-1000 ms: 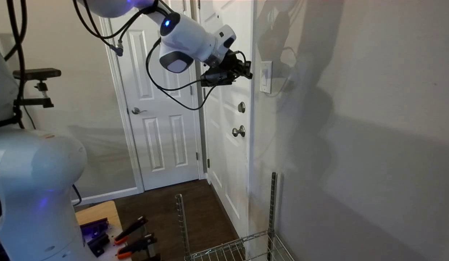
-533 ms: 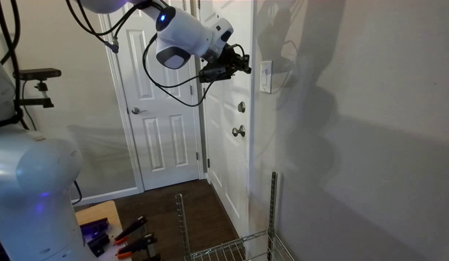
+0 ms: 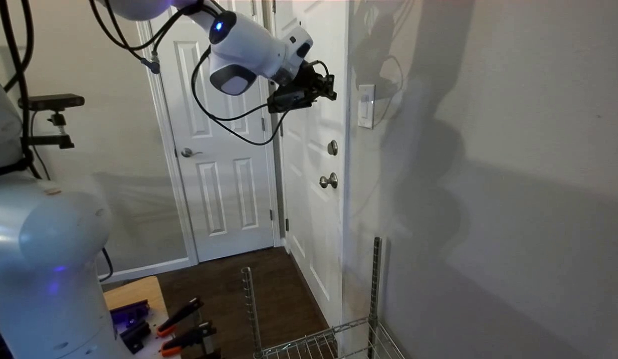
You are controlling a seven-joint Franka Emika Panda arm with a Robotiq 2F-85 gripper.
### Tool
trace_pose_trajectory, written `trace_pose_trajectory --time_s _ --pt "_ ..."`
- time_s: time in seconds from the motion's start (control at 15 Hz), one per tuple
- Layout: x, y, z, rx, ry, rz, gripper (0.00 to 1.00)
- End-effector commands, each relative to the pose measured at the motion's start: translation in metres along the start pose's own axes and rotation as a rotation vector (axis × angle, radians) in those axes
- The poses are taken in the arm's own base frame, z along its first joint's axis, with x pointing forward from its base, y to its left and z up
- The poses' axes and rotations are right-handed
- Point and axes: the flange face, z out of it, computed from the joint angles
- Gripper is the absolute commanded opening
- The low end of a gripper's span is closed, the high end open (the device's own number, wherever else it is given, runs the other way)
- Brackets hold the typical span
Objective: Press the switch on top to turn on the light
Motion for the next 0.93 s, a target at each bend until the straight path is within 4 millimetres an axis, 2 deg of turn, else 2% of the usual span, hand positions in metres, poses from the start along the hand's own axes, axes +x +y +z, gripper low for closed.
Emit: trace_pose_trajectory --time_s 0.0,0.33,0.87 --pt "0.009 0.008 0.012 -0.026 0.012 -0.02 0.01" --pt "0.021 0.008 0.035 -0.046 0.023 -0.026 0.01" --pt "0.009 0.029 0.056 -0.097 -0.009 -0.017 0.01"
